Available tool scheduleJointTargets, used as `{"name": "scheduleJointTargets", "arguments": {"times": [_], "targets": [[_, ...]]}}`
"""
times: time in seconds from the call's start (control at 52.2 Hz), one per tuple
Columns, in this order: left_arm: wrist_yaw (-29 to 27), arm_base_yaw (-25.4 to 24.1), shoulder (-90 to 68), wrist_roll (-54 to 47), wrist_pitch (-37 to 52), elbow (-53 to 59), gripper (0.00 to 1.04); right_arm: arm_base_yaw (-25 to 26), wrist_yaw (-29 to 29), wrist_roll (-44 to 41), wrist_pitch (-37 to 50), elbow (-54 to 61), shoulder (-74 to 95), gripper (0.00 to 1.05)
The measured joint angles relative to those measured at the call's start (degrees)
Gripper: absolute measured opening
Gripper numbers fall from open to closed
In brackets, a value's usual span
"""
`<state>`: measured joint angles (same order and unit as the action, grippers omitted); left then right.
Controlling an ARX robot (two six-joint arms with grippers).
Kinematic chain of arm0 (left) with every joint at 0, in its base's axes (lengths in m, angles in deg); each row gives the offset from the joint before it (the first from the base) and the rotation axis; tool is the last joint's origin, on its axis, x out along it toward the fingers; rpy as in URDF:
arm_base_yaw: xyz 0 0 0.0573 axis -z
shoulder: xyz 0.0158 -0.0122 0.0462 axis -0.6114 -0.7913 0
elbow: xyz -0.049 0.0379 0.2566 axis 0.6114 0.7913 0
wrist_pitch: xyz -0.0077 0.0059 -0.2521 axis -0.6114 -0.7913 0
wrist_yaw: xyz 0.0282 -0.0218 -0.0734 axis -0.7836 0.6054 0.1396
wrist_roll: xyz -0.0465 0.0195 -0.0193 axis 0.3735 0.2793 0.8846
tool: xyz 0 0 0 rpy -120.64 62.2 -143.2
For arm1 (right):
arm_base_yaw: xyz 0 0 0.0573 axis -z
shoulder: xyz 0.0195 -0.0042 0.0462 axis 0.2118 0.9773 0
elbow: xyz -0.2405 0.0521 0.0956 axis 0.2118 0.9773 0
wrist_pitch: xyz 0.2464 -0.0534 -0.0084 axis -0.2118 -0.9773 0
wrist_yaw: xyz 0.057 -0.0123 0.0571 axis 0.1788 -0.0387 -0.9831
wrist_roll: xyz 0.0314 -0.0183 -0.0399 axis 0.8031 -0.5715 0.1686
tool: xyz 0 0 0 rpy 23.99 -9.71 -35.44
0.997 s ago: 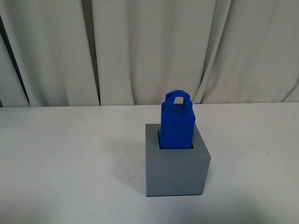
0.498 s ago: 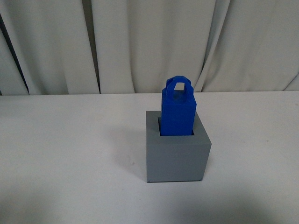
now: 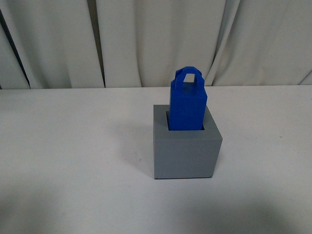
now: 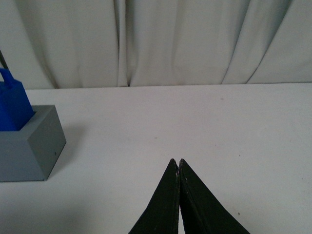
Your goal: Insert blue part into gray base
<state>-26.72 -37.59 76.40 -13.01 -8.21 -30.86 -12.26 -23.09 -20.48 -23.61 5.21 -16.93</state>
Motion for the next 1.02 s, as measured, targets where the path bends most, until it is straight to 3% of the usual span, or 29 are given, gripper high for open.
{"name": "scheduleJointTargets", "arguments": {"times": [0.115, 0.172, 0.767, 1.016], "targets": [[0.0, 0.0, 0.0, 0.0, 0.0, 0.0, 0.99, 0.0, 0.04, 0.0, -2.25, 0.0, -3.96, 0.02], [0.0, 0.0, 0.0, 0.02, 0.0, 0.0, 0.99, 0.0, 0.09, -0.02, -2.43, 0.0, -4.02, 0.08], [0.0, 0.0, 0.0, 0.02, 0.0, 0.0, 0.99, 0.0, 0.07, 0.02, -2.51, 0.0, -4.07, 0.99], [0.0, 0.0, 0.0, 0.02, 0.0, 0.0, 0.99, 0.0, 0.07, 0.02, -2.51, 0.0, -4.07, 0.97]]}}
